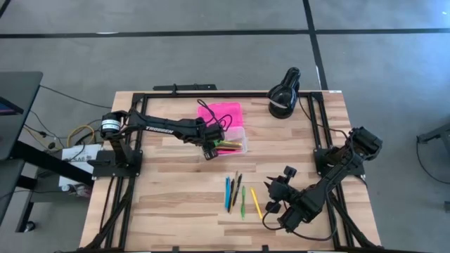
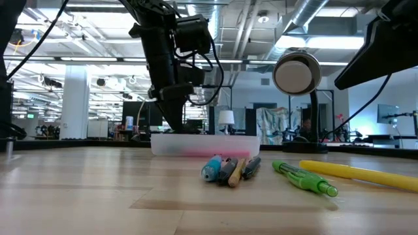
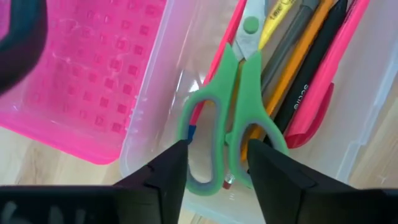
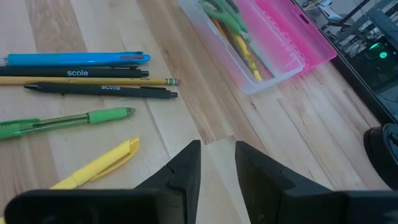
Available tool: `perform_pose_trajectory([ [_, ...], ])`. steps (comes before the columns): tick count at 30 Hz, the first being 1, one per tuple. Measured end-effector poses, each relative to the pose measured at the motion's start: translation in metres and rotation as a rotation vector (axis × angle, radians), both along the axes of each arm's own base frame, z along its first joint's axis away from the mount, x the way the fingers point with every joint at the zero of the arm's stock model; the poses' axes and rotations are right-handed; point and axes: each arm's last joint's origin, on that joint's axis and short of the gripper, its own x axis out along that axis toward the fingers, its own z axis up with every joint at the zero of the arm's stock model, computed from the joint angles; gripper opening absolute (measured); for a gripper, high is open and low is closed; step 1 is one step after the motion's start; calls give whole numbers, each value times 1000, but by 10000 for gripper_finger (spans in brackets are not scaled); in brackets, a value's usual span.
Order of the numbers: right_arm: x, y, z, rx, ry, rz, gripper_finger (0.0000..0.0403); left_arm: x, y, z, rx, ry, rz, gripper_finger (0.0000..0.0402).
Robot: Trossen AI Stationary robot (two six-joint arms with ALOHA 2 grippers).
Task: Pick & place school supplies into a supply box
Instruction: Put the yellow pen into the supply box
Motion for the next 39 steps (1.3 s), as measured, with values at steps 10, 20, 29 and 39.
perform_pose_trajectory([
  [10, 2, -2, 0, 40, -37, -48, 95, 2, -24, 16, -9, 11, -207, 178],
  [20, 25, -13, -3, 249, -18, -136, 95, -22, -98, 52, 89, -142, -506, 179],
  [29, 44, -9, -2, 435, 27, -31, 95, -70, -151, 25, 252, -346, -561, 179],
  [39, 50, -14, -5, 575, 17, -143, 107, -99, -174, 5, 402, -484, -445, 179],
])
